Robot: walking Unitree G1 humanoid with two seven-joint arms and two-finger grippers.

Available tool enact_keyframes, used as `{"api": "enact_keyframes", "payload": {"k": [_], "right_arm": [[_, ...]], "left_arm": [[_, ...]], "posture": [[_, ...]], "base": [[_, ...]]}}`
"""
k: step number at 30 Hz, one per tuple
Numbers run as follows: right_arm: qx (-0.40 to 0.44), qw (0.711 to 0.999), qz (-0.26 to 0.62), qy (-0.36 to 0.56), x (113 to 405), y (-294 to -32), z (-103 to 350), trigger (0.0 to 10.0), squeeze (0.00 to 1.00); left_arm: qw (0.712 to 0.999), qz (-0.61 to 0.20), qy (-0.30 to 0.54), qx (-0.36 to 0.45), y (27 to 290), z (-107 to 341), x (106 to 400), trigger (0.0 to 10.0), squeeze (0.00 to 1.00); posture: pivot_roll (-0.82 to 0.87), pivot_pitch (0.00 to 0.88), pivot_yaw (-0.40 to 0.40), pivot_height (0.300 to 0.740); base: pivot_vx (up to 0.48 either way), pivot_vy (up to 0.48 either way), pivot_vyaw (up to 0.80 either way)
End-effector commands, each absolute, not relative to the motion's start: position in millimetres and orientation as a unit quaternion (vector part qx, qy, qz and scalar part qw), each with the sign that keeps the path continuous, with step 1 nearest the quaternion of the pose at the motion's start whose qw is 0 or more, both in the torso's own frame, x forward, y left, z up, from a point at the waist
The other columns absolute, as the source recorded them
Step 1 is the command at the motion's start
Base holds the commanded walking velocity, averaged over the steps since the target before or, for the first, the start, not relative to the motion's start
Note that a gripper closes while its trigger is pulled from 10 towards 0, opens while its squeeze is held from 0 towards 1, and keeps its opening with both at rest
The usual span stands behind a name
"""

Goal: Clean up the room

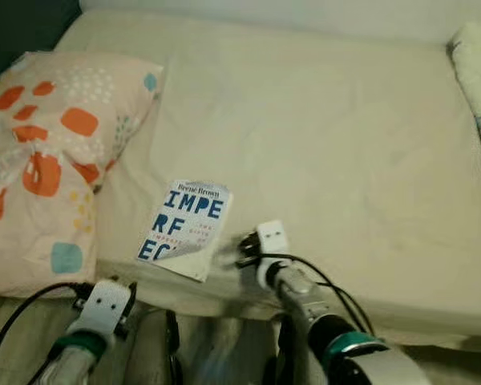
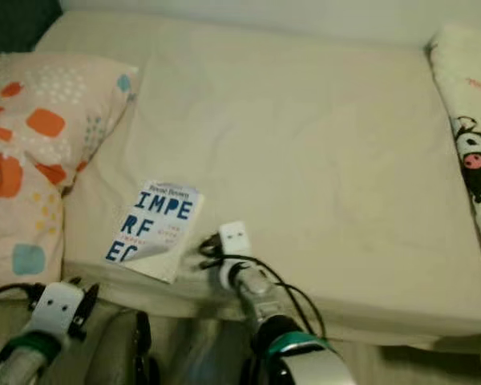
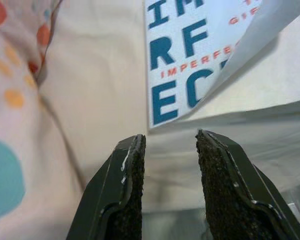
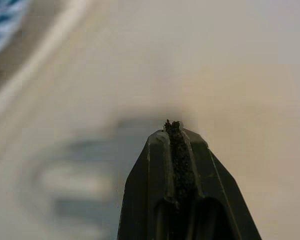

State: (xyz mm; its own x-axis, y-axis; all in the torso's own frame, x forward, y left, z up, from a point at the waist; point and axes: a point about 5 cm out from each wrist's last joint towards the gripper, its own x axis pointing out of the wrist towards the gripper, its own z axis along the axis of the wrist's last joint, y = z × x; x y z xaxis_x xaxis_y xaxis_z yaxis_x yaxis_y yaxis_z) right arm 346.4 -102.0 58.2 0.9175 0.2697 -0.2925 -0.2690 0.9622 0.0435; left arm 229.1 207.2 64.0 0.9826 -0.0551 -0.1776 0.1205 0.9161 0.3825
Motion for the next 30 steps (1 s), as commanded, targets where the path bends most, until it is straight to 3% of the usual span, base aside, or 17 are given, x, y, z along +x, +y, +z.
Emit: {"api": "enact_keyframes", "payload": {"k": [1,5,11,17,21,24,30], "right_arm": [[0.018,0.980,0.107,0.165,337,-114,44,10.0,0.00],[0.049,0.985,0.053,0.156,330,-140,37,10.0,0.00],[0.066,0.988,0.006,0.140,313,-156,24,10.0,0.00],[0.033,0.992,-0.002,0.119,287,-157,9,10.0,0.00],[0.016,0.993,0.033,0.109,267,-147,-1,10.0,0.00],[0.015,0.992,0.077,0.098,262,-140,0,10.0,0.00],[0.014,0.993,0.075,0.093,261,-143,1,10.0,0.00]], "left_arm": [[0.972,-0.051,0.115,0.197,206,47,225,10.0,0.00],[0.976,-0.046,0.120,0.175,200,41,236,10.0,0.00],[0.980,-0.042,0.121,0.153,190,34,246,10.0,0.00],[0.978,-0.070,0.106,0.166,171,33,252,10.0,0.00],[0.986,-0.075,0.074,0.127,161,41,251,10.0,0.00],[0.988,-0.072,0.065,0.119,160,41,246,10.0,0.00],[0.988,-0.056,0.074,0.124,163,33,240,10.0,0.00]], "posture": [[0.07,0.060,0.051,0.600],[0.05,0.026,0.060,0.600],[0.03,0.002,0.047,0.600],[0.01,0.000,0.047,0.600],[-0.02,0.000,0.082,0.600],[-0.03,0.003,0.082,0.605],[-0.03,0.006,0.064,0.630]], "base": [[0.000,0.000,0.00],[0.000,0.000,0.00],[0.000,0.000,0.00],[0.000,0.000,0.00],[0.000,0.000,0.00],[0.000,0.000,0.00],[0.000,0.000,0.00]]}}
